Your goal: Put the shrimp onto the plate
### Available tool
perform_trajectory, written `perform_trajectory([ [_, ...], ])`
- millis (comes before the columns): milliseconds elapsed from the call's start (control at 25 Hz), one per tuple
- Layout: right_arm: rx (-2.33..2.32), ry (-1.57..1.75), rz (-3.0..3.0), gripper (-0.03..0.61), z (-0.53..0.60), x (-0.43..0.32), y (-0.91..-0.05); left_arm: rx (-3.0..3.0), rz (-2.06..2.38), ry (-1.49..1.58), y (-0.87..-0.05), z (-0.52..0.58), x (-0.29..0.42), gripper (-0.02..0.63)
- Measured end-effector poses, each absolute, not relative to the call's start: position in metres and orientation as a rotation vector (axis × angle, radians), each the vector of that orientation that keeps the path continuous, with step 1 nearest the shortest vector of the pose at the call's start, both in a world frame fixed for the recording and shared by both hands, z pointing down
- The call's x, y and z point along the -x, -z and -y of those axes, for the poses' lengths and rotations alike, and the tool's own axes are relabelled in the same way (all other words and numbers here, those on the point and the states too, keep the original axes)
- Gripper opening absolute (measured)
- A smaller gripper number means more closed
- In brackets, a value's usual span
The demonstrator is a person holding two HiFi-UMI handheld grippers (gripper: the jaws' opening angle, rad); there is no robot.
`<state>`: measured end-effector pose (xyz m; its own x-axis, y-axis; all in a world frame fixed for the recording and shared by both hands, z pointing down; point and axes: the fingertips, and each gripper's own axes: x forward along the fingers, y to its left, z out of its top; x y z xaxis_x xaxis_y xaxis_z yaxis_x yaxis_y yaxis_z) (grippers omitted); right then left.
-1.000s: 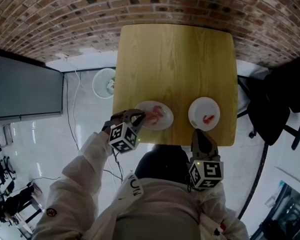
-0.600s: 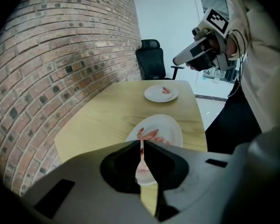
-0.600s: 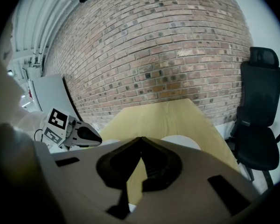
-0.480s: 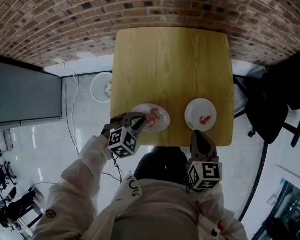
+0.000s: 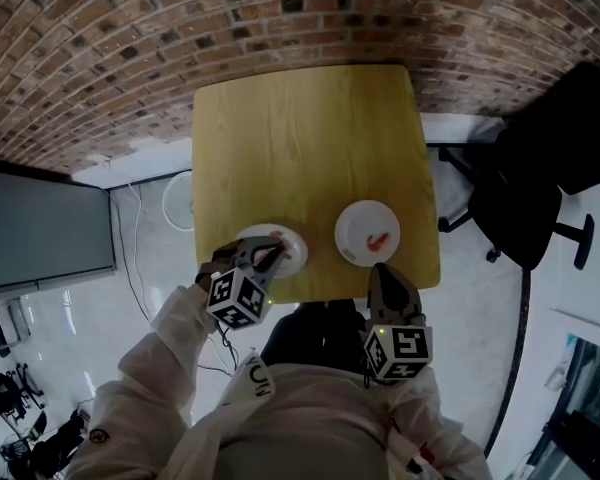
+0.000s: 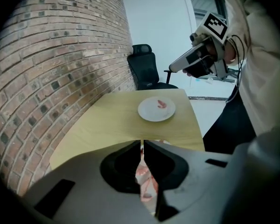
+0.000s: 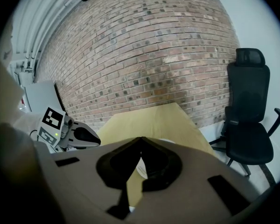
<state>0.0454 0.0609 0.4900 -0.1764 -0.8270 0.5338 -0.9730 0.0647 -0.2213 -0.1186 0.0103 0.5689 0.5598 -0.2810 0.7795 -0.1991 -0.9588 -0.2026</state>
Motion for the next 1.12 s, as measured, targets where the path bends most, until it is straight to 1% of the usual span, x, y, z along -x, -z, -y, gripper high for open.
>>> perform_trajectory([
  [440, -1.917, -0.824, 2.02, 0.023, -0.074, -0.112, -0.492, 2.671, -0.3, 1.349, -0.568, -0.01, 0.041, 0.029],
  [1120, -1.974, -0.864, 1.973, 0.023, -0.083, -0.184, -0.497, 2.649, -0.215, 1.395, -0.585, -0.003, -0.037, 0.029],
])
